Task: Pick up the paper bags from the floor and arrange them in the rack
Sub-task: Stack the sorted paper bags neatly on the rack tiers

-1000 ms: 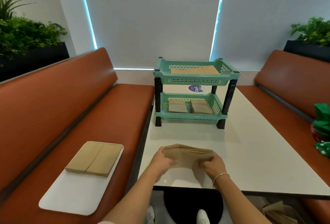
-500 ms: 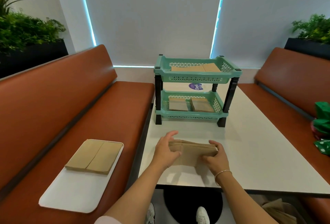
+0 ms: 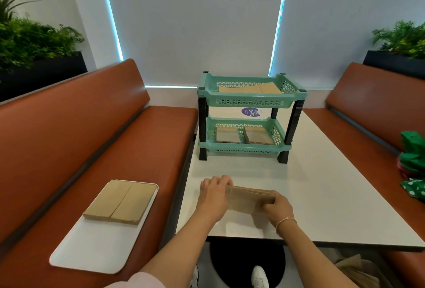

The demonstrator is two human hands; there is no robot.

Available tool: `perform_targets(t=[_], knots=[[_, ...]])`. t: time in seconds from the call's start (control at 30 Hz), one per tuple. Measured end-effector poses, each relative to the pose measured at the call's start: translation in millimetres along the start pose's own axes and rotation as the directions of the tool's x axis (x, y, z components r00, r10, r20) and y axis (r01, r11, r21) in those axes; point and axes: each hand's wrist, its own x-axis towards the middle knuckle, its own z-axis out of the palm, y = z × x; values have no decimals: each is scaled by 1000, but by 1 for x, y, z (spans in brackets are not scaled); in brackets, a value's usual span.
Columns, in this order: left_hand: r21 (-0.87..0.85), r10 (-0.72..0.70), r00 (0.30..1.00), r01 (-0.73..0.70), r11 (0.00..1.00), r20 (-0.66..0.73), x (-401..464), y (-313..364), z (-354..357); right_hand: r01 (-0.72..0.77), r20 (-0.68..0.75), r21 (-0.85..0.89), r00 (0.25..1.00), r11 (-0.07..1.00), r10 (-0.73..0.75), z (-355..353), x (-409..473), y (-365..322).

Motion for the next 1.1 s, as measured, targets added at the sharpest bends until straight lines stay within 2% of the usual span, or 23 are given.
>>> perform_targets(t=[0.13, 0.2, 0.27, 0.33, 0.37, 0.43, 0.47, 0.53, 0.6, 0.8, 0.87, 0.97, 1.1], knots=[[345, 2, 999, -14, 939, 38, 6, 11, -6, 23, 24, 29, 999, 999, -24, 0, -3, -4], [392, 9, 995, -47, 919, 98, 9, 16, -9, 51, -4, 92, 999, 994, -51, -6, -1, -12], [223, -56, 988, 24, 975, 141, 12, 16, -11, 68, -45, 198, 997, 978, -60, -14, 2, -21], [-99, -191, 964, 212, 972, 186, 16, 15, -11, 61, -80, 342, 996, 938, -35, -22, 4, -28], [-271, -253, 939, 313, 910, 234, 17, 16, -9, 40, -64, 425, 998, 904, -14, -24, 4, -30], [-547, -294, 892, 444, 710, 343, 15, 22, -6, -35, 71, 513, 997, 858, -2, -22, 1, -33], [-618, -291, 880, 471, 630, 375, 14, 26, -4, -69, 158, 500, 987, 863, -13, -19, -2, -34], [-668, -292, 872, 489, 561, 393, 10, 34, -2, -71, 253, 375, 967, 924, -29, -9, -6, -32], [-673, -326, 870, 492, 553, 369, 9, 37, 2, -18, 197, 247, 980, 969, -32, -1, -8, -31], [-678, -344, 900, 429, 597, 267, 20, 43, 0, 54, 49, 185, 997, 981, -65, 4, -4, -31], [-659, -335, 894, 447, 605, 299, 12, 36, 9, 41, 67, 128, 997, 991, -50, 8, -8, -20], [-560, -313, 874, 479, 676, 371, -3, 24, 28, -2, 130, 15, 991, 1000, 0, 16, -13, -1], [-514, -305, 870, 479, 711, 389, 0, 19, 31, 6, 166, -64, 986, 998, 5, 14, -4, -2]])
